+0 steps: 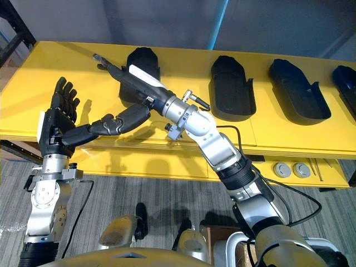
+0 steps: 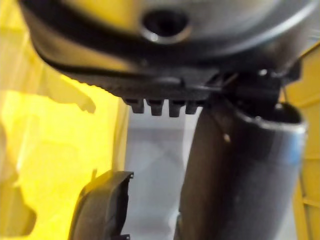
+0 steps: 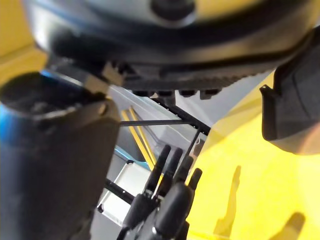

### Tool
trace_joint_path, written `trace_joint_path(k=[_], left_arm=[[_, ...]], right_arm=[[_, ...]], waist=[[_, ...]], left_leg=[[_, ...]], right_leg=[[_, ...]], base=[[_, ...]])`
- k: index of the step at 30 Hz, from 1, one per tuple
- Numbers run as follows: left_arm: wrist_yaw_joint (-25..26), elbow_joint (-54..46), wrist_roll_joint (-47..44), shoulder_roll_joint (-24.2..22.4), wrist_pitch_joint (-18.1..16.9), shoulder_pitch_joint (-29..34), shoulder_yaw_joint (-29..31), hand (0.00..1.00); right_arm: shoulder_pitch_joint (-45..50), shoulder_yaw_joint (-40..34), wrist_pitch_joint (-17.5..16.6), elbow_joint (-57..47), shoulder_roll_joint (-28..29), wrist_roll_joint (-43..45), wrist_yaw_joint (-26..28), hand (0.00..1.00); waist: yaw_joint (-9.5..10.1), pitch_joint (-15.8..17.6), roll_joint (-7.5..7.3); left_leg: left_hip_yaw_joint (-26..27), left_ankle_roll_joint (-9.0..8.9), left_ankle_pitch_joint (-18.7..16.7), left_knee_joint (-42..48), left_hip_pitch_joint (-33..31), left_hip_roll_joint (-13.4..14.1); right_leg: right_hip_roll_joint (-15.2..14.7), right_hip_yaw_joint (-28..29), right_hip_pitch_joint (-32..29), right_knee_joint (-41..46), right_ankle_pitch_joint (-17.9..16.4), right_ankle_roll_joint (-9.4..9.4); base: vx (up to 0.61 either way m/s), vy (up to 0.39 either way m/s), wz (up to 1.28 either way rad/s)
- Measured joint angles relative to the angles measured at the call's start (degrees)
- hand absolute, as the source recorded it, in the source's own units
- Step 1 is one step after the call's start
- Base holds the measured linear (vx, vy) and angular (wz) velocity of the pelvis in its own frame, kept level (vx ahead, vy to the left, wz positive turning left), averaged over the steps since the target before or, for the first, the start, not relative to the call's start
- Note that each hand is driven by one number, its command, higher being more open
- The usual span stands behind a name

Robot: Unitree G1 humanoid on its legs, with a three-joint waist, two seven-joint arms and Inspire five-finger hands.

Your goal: Walk over and take three plastic housings, then place them on the shelf

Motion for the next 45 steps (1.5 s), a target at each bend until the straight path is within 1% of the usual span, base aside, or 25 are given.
trace_joint_path(k=[3,4,6,7,12,14,20,23,28,30,34,36,45], left_arm=[[-0.1,0.0,-0.5,-0.8,0.3,1.8,0.3,1.00],[-0.1,0.1,-0.5,-1.2,0.8,2.7,0.5,1.00],[-0.2,0.8,-0.5,-1.4,0.8,2.9,0.5,1.00],[-0.3,1.3,-0.5,-1.4,0.8,3.3,0.6,1.00],[-1.3,2.3,-0.5,-2.0,0.8,4.6,1.4,1.00],[-1.6,2.3,-0.5,-2.0,0.8,4.7,1.7,1.00],[-1.6,2.3,-0.4,-1.9,0.8,4.7,2.9,1.00],[-1.7,2.3,-0.4,-1.9,0.8,4.7,3.2,1.00],[-1.9,2.2,-0.5,-1.7,0.8,4.7,4.8,1.00],[-1.9,2.2,-0.5,-1.7,0.8,4.7,5.0,1.00],[-2.6,2.0,-0.5,-1.5,0.8,4.7,4.9,1.00],[-2.6,2.0,-0.5,-1.2,0.8,4.7,4.9,1.00],[-3.3,1.9,-0.5,-1.0,0.8,4.6,5.0,1.00]], right_arm=[[-1.1,0.0,0.0,1.9,0.0,-0.3,-0.3,1.00],[-1.7,0.0,0.0,2.6,-0.1,-1.9,-0.4,1.00],[-1.9,0.0,0.3,3.1,-0.3,-1.9,-0.2,1.00],[-1.9,0.0,1.3,3.1,-0.5,-1.9,0.5,1.00],[-2.1,0.0,2.8,4.0,-2.7,-3.0,4.3,1.00],[-2.1,0.0,3.9,4.3,-3.5,-4.1,5.8,1.00],[-2.2,0.1,4.1,5.3,-5.3,-4.3,8.8,1.00],[-2.4,1.0,4.7,5.7,-7.0,-6.4,9.9,1.00],[-2.4,1.2,4.8,6.2,-9.1,-6.4,11.5,1.00],[-2.4,1.2,4.8,6.2,-9.1,-6.4,12.1,1.00],[-2.4,1.3,4.8,6.2,-9.2,-6.4,16.0,1.00],[-2.4,1.7,4.8,6.2,-9.2,-6.4,16.9,1.00],[-2.4,1.8,4.4,6.2,-10.9,-5.9,19.2,1.00]], waist=[[0.47,0.0,-0.02],[0.61,0.0,-0.04],[0.65,-0.1,-0.09],[0.89,-0.1,-0.11],[1.37,-0.1,-0.15],[1.44,-0.1,-0.18],[1.36,-0.3,-0.62],[1.42,-0.3,-0.75],[1.41,-0.3,-1.07],[1.36,-0.3,-1.30],[1.36,-0.3,-2.09],[1.35,-0.3,-2.25],[1.38,-0.3,-2.38]], left_leg=[[-0.2,-0.03,0.1,-0.1,0.0,0.0],[-0.3,-0.08,0.2,-0.5,0.0,-0.1],[-0.6,-0.19,0.5,-1.1,0.0,-0.4],[-0.7,0.11,0.8,-1.3,0.1,-0.4],[-1.2,0.11,1.2,-1.9,0.1,-0.7],[-1.4,0.11,1.2,-1.9,0.1,-0.7],[-1.3,0.10,1.2,-2.1,0.1,-0.7],[-1.3,0.08,1.2,-2.1,0.1,-0.7],[-0.8,-0.04,1.1,-2.3,0.1,-0.6],[-0.8,-0.03,1.1,-2.4,0.1,-0.6],[-0.6,-0.04,1.1,-2.8,0.3,-0.5],[-0.6,-0.07,1.1,-2.9,0.4,-0.5],[-0.6,-0.12,1.0,-2.9,0.7,-0.5]], right_leg=[[0.0,-0.2,0.1,0.0,0.0,-0.05],[0.0,-0.4,0.0,-0.1,-0.1,-0.06],[-0.1,-0.7,0.0,-0.1,-0.1,-0.07],[-0.1,-0.8,0.0,-0.2,-0.1,-0.06],[-0.2,-1.3,0.1,-0.4,0.0,0.06],[-0.2,-1.6,0.3,-0.5,0.0,0.08],[-0.1,-1.5,0.4,-0.9,0.0,0.04],[-0.1,-1.5,0.4,-0.9,0.0,0.04],[-0.2,-1.0,0.0,-0.9,0.0,0.02],[-0.2,-1.0,0.0,-1.0,0.0,0.02],[-0.2,-0.9,-0.1,-1.0,0.0,0.05],[-0.2,-0.9,0.0,-1.0,0.0,0.08],[-0.2,-1.1,0.3,-0.9,-0.1,-0.07]], base=[[0.00,-0.021,0.06],[0.00,-0.018,0.07],[0.00,-0.023,0.09],[0.00,-0.023,0.05],[0.01,-0.015,0.05],[0.00,-0.014,0.05],[0.00,0.000,0.00],[0.00,0.000,0.00],[0.00,-0.012,-0.04],[0.00,-0.007,-0.02],[0.00,0.000,0.00],[0.00,0.000,0.00],[0.00,0.000,0.00]])
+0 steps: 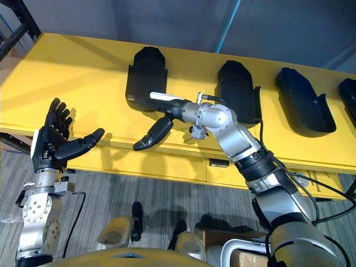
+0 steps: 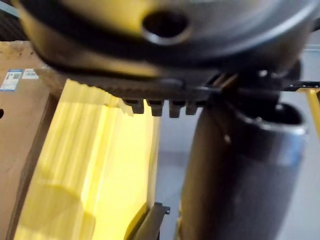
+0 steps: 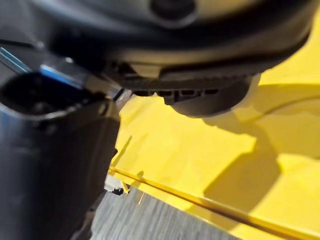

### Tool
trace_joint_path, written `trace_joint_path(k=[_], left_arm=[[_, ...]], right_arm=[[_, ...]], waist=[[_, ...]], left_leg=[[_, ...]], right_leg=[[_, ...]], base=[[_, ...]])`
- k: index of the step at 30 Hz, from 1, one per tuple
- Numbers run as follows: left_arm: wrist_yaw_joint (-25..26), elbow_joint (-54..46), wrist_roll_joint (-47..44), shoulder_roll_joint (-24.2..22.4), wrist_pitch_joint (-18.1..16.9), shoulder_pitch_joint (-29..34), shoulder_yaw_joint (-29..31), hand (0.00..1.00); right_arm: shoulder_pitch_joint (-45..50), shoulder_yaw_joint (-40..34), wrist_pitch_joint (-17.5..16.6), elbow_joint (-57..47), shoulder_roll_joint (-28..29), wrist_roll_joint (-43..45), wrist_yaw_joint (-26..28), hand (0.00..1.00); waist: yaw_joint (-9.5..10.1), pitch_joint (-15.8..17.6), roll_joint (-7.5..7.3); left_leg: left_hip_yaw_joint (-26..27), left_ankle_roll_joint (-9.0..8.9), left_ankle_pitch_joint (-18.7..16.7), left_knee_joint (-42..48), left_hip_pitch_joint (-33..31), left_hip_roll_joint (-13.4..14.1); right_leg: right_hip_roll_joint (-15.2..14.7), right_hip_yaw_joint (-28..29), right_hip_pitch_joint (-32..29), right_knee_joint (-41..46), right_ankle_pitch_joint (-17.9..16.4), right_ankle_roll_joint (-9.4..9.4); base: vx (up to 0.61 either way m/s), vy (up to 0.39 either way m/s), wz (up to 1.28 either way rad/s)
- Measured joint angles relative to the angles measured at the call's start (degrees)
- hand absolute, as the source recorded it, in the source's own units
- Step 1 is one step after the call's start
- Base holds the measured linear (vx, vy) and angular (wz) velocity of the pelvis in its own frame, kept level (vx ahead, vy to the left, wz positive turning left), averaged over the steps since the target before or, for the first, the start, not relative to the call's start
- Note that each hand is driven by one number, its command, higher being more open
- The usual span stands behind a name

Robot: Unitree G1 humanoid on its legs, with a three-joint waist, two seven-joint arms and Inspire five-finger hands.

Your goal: Walk over and take three plastic housings, then place them on the shelf

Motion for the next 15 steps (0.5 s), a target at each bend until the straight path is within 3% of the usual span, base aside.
trace_joint_path(k=[11,15], left_arm=[[-0.8,-0.4,0.0,0.7,0.0,0.0,0.0,1.00],[-0.8,-1.5,0.0,1.0,0.0,0.0,-0.4,1.00]], right_arm=[[0.7,0.4,-1.2,0.8,0.0,0.7,1.3,1.00],[1.0,0.5,-2.0,1.4,0.0,2.4,2.7,1.00]], waist=[[0.01,-0.4,-0.62],[0.06,-1.0,-1.63]], left_leg=[[0.0,0.01,0.0,-0.1,0.1,0.0],[0.2,-0.03,0.0,-0.2,0.3,0.1]], right_leg=[[0.0,-0.1,0.1,0.0,-0.2,-0.32],[0.0,0.1,0.1,0.0,-0.2,-0.32]], base=[[0.00,0.000,0.00],[0.00,0.000,-0.02]])
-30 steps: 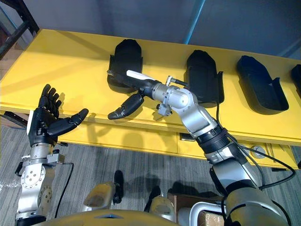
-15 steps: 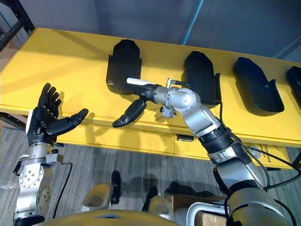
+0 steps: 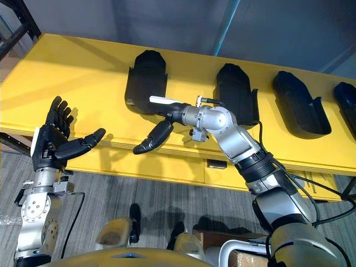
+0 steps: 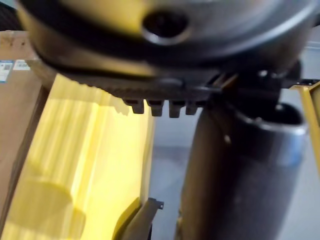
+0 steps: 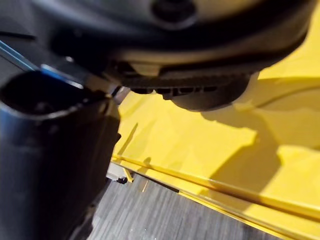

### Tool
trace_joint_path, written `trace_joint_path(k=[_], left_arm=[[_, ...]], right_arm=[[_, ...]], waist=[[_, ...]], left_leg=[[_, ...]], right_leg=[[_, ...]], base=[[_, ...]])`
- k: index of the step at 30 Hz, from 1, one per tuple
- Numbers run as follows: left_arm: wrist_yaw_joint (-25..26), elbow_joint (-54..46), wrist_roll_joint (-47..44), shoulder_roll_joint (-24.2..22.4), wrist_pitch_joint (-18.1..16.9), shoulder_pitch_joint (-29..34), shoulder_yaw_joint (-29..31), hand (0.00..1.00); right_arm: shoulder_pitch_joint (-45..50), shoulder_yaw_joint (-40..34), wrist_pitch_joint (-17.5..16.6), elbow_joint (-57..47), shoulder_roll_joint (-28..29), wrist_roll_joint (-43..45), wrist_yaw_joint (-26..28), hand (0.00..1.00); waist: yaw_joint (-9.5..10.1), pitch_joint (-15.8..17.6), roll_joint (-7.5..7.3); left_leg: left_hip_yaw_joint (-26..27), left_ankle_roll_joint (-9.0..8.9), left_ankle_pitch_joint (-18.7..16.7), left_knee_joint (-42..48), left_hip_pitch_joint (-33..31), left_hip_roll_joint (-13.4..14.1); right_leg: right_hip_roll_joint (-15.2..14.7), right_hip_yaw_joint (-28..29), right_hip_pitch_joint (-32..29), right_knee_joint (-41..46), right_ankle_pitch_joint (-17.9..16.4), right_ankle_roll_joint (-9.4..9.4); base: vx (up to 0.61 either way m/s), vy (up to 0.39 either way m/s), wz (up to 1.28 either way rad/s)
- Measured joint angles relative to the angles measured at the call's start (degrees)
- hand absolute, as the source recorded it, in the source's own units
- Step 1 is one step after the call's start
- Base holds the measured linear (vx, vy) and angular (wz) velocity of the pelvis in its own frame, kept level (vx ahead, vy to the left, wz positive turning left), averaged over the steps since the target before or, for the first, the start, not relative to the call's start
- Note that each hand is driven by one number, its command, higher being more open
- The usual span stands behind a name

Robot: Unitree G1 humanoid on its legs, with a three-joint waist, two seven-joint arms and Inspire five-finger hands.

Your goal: Walk over and take three plastic housings, then place them on the shelf

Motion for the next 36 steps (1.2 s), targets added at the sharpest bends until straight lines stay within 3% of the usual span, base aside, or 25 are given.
trace_joint_path(k=[8,12,26,36], left_arm=[[0.2,-0.4,0.0,0.0,0.1,0.0,-1.4,1.00],[1.0,-0.4,0.0,0.0,0.2,0.2,-2.6,1.00],[1.5,1.7,0.0,-0.1,0.5,1.2,-3.6,1.00],[1.4,1.8,0.0,-0.4,1.3,1.5,-4.8,1.00]], right_arm=[[1.3,1.0,-0.4,-0.1,0.2,-0.1,1.9,1.00],[3.4,1.0,-1.6,-0.1,0.2,-0.3,2.8,1.00],[5.0,1.1,-2.5,1.0,1.7,-0.5,4.2,1.00],[6.6,3.0,-4.1,2.6,2.7,-0.5,-5.9,1.00]], waist=[[-0.08,-0.8,-0.24],[-0.08,-2.8,-0.21],[-0.79,-4.5,0.31],[-1.38,-6.1,1.18]], left_leg=[[1.1,-0.75,-0.5,-1.0,1.6,0.0],[1.2,-0.45,-0.3,-1.6,1.6,-0.1],[1.4,-0.17,0.1,-2.2,2.5,-0.5],[1.4,-0.08,1.0,-4.0,2.6,-1.0]], right_leg=[[0.0,0.8,0.7,-0.3,-0.2,-0.23],[0.0,0.8,0.7,-0.9,-0.1,-0.10],[0.0,0.9,1.6,-1.6,0.1,0.24],[0.1,0.9,1.5,-3.1,0.9,0.81]], base=[[-0.01,-0.005,-0.07],[0.02,-0.006,0.00],[0.01,-0.002,0.00],[0.01,0.000,0.00]])
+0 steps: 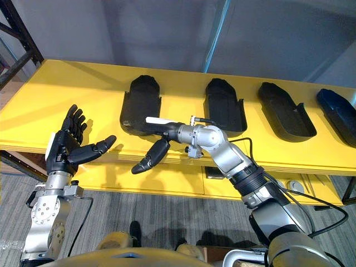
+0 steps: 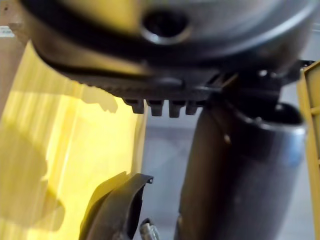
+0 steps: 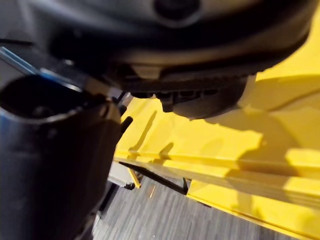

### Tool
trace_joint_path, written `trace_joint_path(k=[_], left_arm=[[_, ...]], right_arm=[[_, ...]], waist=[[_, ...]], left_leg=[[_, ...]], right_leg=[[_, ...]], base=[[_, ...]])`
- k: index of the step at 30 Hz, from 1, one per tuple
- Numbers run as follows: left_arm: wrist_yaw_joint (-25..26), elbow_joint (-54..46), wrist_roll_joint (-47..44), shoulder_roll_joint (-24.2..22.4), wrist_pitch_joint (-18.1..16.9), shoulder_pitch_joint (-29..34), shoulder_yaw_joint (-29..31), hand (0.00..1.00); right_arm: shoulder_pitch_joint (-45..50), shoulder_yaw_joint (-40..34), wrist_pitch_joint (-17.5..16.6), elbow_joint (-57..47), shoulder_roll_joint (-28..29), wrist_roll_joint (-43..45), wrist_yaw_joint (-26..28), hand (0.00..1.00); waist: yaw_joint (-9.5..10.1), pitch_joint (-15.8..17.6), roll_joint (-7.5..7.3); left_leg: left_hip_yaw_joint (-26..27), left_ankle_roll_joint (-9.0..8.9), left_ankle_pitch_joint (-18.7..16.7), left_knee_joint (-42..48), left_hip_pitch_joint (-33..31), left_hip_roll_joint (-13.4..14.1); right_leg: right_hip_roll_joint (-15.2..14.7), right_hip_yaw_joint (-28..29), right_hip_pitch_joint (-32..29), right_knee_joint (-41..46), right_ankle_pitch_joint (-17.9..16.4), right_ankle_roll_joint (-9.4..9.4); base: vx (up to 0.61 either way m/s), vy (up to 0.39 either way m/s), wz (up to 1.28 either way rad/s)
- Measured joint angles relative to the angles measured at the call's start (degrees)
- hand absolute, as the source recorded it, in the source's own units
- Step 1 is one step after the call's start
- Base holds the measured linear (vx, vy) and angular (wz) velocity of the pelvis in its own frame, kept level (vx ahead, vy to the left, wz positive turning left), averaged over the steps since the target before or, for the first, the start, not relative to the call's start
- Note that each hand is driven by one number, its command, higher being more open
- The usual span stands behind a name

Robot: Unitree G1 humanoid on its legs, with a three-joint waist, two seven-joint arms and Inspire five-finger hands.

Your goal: Walk over and take three plastic housings, then place them on the shelf

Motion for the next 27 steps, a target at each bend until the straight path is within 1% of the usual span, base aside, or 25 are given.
trace_joint_path(k=[1,2,3,4,6,7,8,9,10,12,14,16,18,19,21,22,23,24,25,27], left_arm=[[0.0,0.0,0.0,-0.2,0.0,0.0,0.1,1.00],[0.1,0.0,0.0,-0.5,0.0,0.0,0.1,1.00],[0.1,0.0,0.0,-0.6,0.0,0.0,0.0,1.00],[0.1,0.0,-0.2,-0.9,-0.1,0.0,0.0,1.00],[0.1,0.0,-0.3,-1.2,-0.4,0.0,0.0,1.00],[0.2,0.0,-1.1,-1.4,-0.9,0.0,0.0,1.00],[0.2,0.0,-1.9,-1.4,-1.2,0.0,-0.1,1.00],[0.2,0.0,-2.2,-1.4,-2.1,0.0,-0.1,1.00],[0.3,0.0,-2.2,-1.4,-2.6,0.0,-0.1,1.00],[0.4,0.0,-2.5,-1.4,-4.5,0.0,-0.1,1.00],[0.4,0.0,-2.6,-1.4,-6.0,0.0,0.0,1.00],[0.1,0.0,-4.1,-1.4,-7.6,0.0,0.0,1.00],[-0.4,-0.4,-6.7,-1.4,-9.2,0.1,0.3,1.00],[-0.7,-0.7,-7.2,-1.5,-9.4,0.2,0.4,1.00],[-2.9,-4.0,-9.4,-2.7,-10.5,2.6,1.7,1.00],[-3.2,-5.1,-9.5,-3.1,-10.8,3.3,1.9,1.00],[-4.4,-7.0,-10.9,-3.9,-11.8,4.5,1.9,1.00],[-5.0,-8.0,-11.3,-4.2,-12.2,5.0,1.9,1.00],[-6.1,-10.3,-11.6,-5.1,-13.7,5.4,1.7,1.00],[-6.3,-12.7,-11.6,-5.8,-16.7,5.4,0.4,1.00]], right_arm=[[0.0,0.0,-0.1,0.0,0.0,-0.1,-1.0,1.00],[0.0,-0.2,-1.2,0.2,-0.2,-0.4,-3.9,1.00],[-0.1,-0.5,-2.0,0.2,-0.1,-0.9,-5.5,1.00],[-0.3,-2.1,-3.7,0.1,-0.1,-2.1,-8.3,1.00],[-1.1,-5.7,-5.8,-0.4,-0.1,-2.3,-13.4,1.00],[-2.5,-9.3,-6.1,-2.1,-0.1,-2.3,-17.3,1.00],[-3.1,-10.7,-6.2,-3.1,-0.1,-2.3,-18.8,1.00],[-4.0,-13.6,-6.3,-5.6,-0.1,-2.3,-21.7,1.00],[-4.5,-15.0,-6.3,-7.1,-0.1,-2.3,-22.8,1.00],[-4.6,-20.2,-6.3,-13.5,-0.1,-1.7,-26.0,1.00],[-2.7,-23.8,-6.3,-18.2,0.0,0.2,-27.5,1.00],[2.4,-28.3,-6.4,-22.7,0.2,0.3,-29.2,1.00],[13.1,-36.2,-6.7,-26.5,2.2,0.6,-31.1,1.00],[16.0,-38.4,-7.1,-27.0,3.3,1.0,-31.5,1.00],[27.1,-45.0,-7.4,-27.1,9.2,5.1,-33.8,1.00],[29.7,-46.2,-7.4,-27.1,10.8,5.6,-34.4,1.00],[34.8,-48.5,-7.4,-27.1,14.2,7.1,-35.3,1.00],[37.1,-49.3,-7.4,-27.1,15.9,8.2,-35.9,1.00],[42.5,-50.4,-7.4,-27.2,20.0,11.9,-37.4,1.00],[48.2,-50.4,-7.5,-27.2,24.9,12.3,-40.8,1.00]], waist=[[-0.03,0.0,0.00],[-0.09,0.0,0.00],[-0.15,0.0,0.00],[-0.17,0.0,0.02],[-0.23,-0.1,0.05],[-0.28,-0.1,0.10],[-0.31,-0.1,0.12],[-0.36,-0.1,0.15],[-0.41,-0.1,0.19],[-0.73,-0.4,0.37],[-1.27,-0.6,0.51],[-1.72,-1.0,0.54],[-2.18,-1.4,0.71],[-2.34,-1.5,0.77],[-4.12,-2.0,1.16],[-4.65,-2.1,1.32],[-5.77,-2.4,1.74],[-6.39,-2.5,1.91],[-7.51,-2.8,2.36],[-9.37,-3.0,2.62]], left_leg=[[0.0,0.00,0.0,0.0,0.0,0.0],[0.0,0.00,0.0,0.0,0.0,-0.1],[0.0,0.00,0.0,0.0,0.0,-0.1],[0.0,0.00,0.0,0.0,0.0,-0.2],[-0.1,-0.02,0.0,0.0,0.0,-0.3],[-0.1,-0.07,-0.1,0.1,0.0,-0.3],[-0.1,-0.09,-0.1,0.1,0.0,-0.3],[-0.1,-0.16,-0.1,0.1,0.0,-0.3],[-0.1,-0.22,-0.2,0.2,0.0,-0.3],[0.0,-0.28,-0.3,0.2,0.0,-0.3],[0.0,-0.33,-0.4,0.2,0.0,-0.3],[0.2,-0.36,-0.5,0.2,0.0,-0.3],[0.9,-0.52,-0.9,0.1,0.0,-0.3],[1.1,-0.54,-1.0,0.0,0.0,-0.3],[2.5,-0.55,-1.1,-0.8,0.0,-0.3],[3.0,-0.55,-1.2,-0.9,0.0,-0.2],[3.9,-0.46,-1.3,-0.9,0.0,-0.1],[4.4,-0.38,-1.3,-0.9,0.0,0.0],[6.2,-0.44,-1.7,-0.7,0.2,0.4],[8.4,-0.44,-2.2,-0.7,0.9,0.9]], right_leg=[[0.0,0.0,0.0,0.0,0.1,0.12],[0.0,0.0,0.0,0.0,0.2,0.23],[0.0,0.0,0.0,0.0,0.2,0.30],[0.0,0.0,0.1,-0.1,0.3,0.37],[-0.1,0.0,0.1,-0.2,0.3,0.43],[-0.1,0.1,0.2,-0.4,0.4,0.46],[0.0,0.1,0.3,-0.5,0.5,0.46],[0.0,0.1,0.4,-0.8,0.6,0.44],[0.0,0.1,0.4,-0.8,0.6,0.43],[0.0,0.1,0.4,-0.8,0.6,0.42],[-0.1,0.1,0.4,-0.8,0.5,0.41],[-0.1,0.2,0.4,-0.8,0.4,0.15],[-0.1,1.1,0.0,-0.9,0.3,0.04],[-0.1,1.4,-0.2,-0.9,0.3,0.04],[-0.2,2.6,-1.3,-0.9,0.4,0.15],[-0.2,3.1,-1.6,-0.8,0.5,0.14],[-0.2,4.2,-2.2,-0.9,0.6,0.23],[-0.1,4.9,-2.4,-0.9,0.7,0.37],[0.1,6.6,-3.2,-0.9,1.2,0.60],[0.6,9.1,-3.7,-1.1,1.7,0.54]], base=[[0.03,-0.001,0.00],[0.00,0.000,0.00],[0.03,0.002,0.01],[0.00,0.000,0.00],[0.00,0.000,0.00],[0.00,0.000,0.00],[0.00,0.000,0.00],[0.00,0.000,0.00],[0.00,0.000,0.00],[0.00,0.000,0.00],[0.00,0.000,0.00],[0.01,0.007,-0.03],[0.01,0.016,-0.14],[0.00,0.022,-0.19],[0.01,0.027,-0.27],[0.04,0.027,-0.37],[0.05,0.023,-0.33],[0.05,0.012,-0.57],[0.06,0.003,-0.59],[0.06,-0.004,-0.70]])
